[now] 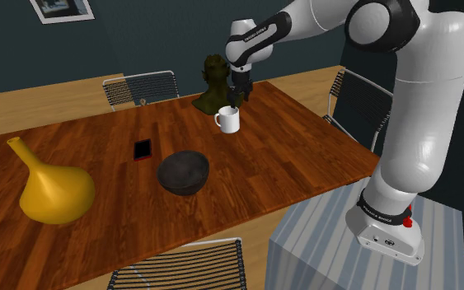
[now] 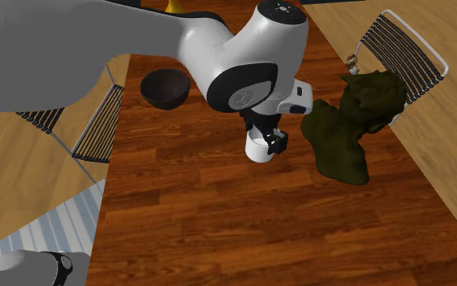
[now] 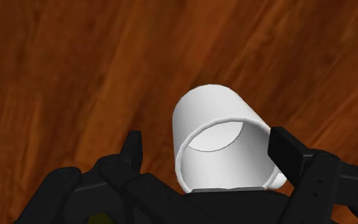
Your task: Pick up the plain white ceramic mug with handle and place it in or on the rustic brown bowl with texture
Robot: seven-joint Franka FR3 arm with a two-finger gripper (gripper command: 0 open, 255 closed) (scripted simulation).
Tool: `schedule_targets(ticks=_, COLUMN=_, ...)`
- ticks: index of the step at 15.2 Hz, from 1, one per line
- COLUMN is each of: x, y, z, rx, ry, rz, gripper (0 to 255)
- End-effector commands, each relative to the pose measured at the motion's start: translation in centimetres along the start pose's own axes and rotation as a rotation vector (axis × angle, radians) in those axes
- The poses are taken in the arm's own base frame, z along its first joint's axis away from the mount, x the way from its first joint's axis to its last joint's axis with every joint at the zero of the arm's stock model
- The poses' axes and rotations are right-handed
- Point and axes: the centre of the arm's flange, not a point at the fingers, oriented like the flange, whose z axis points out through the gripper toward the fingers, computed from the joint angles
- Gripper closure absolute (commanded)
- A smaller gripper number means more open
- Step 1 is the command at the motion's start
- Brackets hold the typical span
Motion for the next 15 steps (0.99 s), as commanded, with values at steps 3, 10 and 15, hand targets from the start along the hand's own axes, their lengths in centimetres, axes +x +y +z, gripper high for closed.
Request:
schedule_targets(ticks=3, x=3.9, y=1.3, z=2.8, rx=-0.009, ry=-0.003, rz=0.004, gripper=0)
schedule_targets(ticks=10, x=4.4, y=1.5, z=6.4, rx=-0.010, ry=-0.004, rz=0.005, gripper=0)
schedule_targets(ticks=15, x=4.4, y=1.6, z=7.2, rx=-0.010, ry=-0.004, rz=0.005, gripper=0)
